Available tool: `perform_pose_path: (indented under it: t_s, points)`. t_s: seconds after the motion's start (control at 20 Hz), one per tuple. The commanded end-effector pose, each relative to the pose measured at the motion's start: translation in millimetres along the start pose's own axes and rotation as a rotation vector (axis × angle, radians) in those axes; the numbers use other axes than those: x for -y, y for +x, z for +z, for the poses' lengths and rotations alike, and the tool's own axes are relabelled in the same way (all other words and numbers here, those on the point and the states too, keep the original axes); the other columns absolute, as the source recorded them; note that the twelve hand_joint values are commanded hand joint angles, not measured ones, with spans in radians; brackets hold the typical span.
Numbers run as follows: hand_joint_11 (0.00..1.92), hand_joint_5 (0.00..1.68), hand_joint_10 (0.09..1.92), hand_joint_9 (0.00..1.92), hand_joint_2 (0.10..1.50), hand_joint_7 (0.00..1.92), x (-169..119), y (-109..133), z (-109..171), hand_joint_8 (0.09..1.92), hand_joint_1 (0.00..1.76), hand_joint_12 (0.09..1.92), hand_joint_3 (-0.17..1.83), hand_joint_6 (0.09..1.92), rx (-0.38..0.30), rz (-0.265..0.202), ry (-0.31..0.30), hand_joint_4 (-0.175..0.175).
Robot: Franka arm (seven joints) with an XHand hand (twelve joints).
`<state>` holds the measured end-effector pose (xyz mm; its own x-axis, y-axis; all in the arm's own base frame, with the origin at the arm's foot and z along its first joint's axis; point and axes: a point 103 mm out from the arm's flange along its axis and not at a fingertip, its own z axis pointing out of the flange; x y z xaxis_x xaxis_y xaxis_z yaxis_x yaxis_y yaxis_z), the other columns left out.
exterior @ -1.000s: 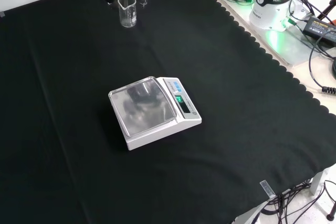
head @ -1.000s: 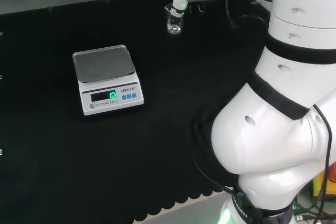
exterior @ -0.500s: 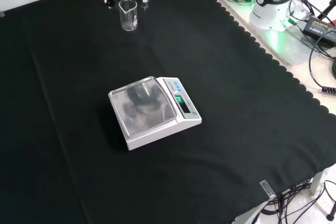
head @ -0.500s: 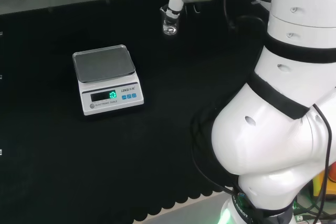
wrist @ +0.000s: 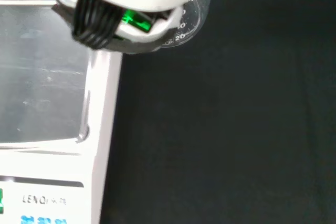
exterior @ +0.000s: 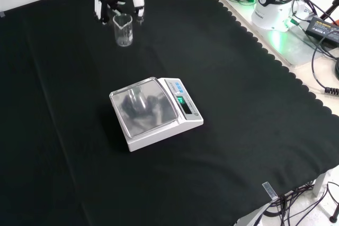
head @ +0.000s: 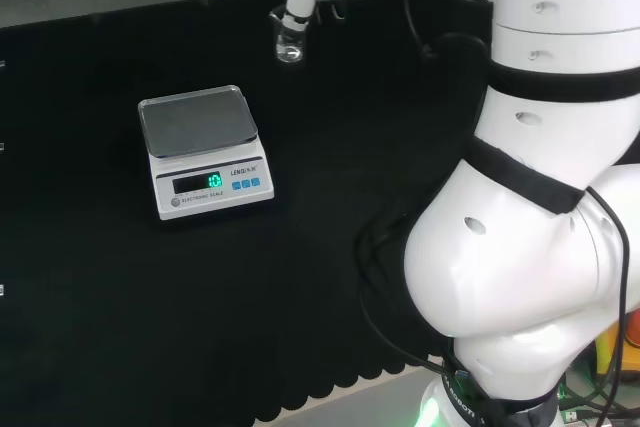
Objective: Put the beaker on the electronic balance.
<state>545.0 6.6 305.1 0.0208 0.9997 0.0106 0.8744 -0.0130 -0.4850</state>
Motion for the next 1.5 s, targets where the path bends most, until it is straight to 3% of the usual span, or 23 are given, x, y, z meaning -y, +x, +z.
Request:
perform_pose_path:
  t_s: [0.05,0.5,0.75,1.25,1.5]
  points:
    - [1.64,0.92,0.13,1.49,0.56,1.0,-41.3,56.4,7.3,0.9,1.12,0.47,0.61,0.84,0.017,-0.113,0.025,-0.175]
    - [1.64,0.92,0.13,1.49,0.56,1.0,-82.6,109.0,18.0,0.9,1.12,0.48,0.61,0.84,0.075,-0.193,0.075,-0.175]
    - [1.64,0.92,0.13,1.49,0.56,1.0,-92.2,126.5,29.7,0.9,1.12,0.48,0.61,0.84,0.09,-0.214,0.106,-0.175]
    - [1.63,0.91,0.12,1.49,0.56,1.0,-80.5,137.8,48.6,0.9,1.12,0.48,0.61,0.84,0.087,-0.228,0.141,-0.175]
    - [1.63,0.91,0.12,1.49,0.56,1.0,-64.7,138.8,57.6,0.91,1.12,0.48,0.61,0.85,0.076,-0.237,0.11,-0.175]
